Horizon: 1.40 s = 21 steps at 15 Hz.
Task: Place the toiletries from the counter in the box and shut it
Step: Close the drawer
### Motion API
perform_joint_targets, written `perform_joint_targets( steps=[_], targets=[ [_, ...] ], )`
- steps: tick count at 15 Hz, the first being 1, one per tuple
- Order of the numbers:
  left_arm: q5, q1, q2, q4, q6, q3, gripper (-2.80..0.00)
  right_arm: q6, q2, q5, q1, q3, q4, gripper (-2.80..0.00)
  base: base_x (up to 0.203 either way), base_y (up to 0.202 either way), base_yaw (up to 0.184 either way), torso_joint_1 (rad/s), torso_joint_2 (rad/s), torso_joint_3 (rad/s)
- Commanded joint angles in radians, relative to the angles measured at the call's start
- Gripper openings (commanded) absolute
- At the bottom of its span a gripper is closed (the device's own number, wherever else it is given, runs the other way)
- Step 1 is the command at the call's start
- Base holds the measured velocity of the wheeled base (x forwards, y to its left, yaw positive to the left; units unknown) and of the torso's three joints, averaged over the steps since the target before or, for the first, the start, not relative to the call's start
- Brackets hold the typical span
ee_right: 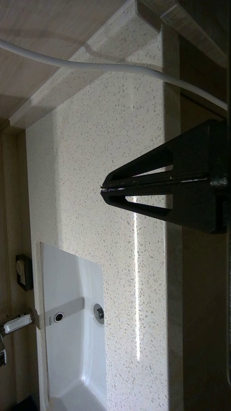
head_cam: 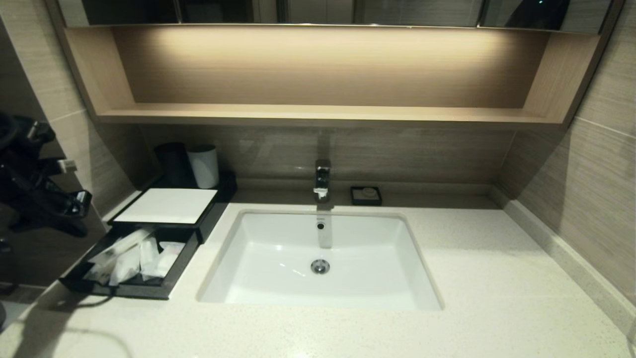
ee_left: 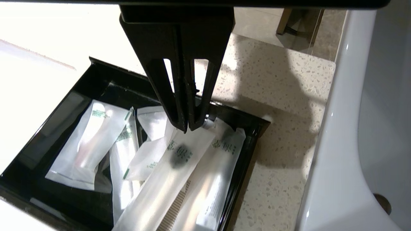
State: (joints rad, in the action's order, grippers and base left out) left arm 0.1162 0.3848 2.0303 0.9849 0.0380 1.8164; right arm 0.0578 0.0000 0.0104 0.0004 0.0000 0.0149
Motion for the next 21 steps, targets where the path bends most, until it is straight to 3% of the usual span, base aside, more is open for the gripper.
perform_joint_targets(
  steps=[1,9,13,21],
  targets=[
    [0.006,0.0,-0.023,0.013,-0.001,-0.006,-2.8,0.0,0.002,0.0,0.0,0.0,0.0,-2.8,0.0,0.0,0.0,0.0,0.0,0.0],
    [0.008,-0.003,0.104,-0.007,-0.004,-0.027,-2.8,0.0,0.001,0.0,0.001,0.0,0.0,-2.8,0.0,0.0,0.0,0.0,0.0,0.0],
    [0.061,-0.018,0.135,-0.004,-0.001,-0.029,-2.8,0.0,0.002,0.0,0.001,0.0,0.0,-2.8,0.0,0.0,0.0,0.0,0.0,0.0],
    [0.063,-0.017,0.179,-0.012,0.0,-0.049,-2.8,0.0,0.002,0.0,0.0,0.0,0.0,-2.8,0.0,0.0,0.0,0.0,0.0,0.0]
  ],
)
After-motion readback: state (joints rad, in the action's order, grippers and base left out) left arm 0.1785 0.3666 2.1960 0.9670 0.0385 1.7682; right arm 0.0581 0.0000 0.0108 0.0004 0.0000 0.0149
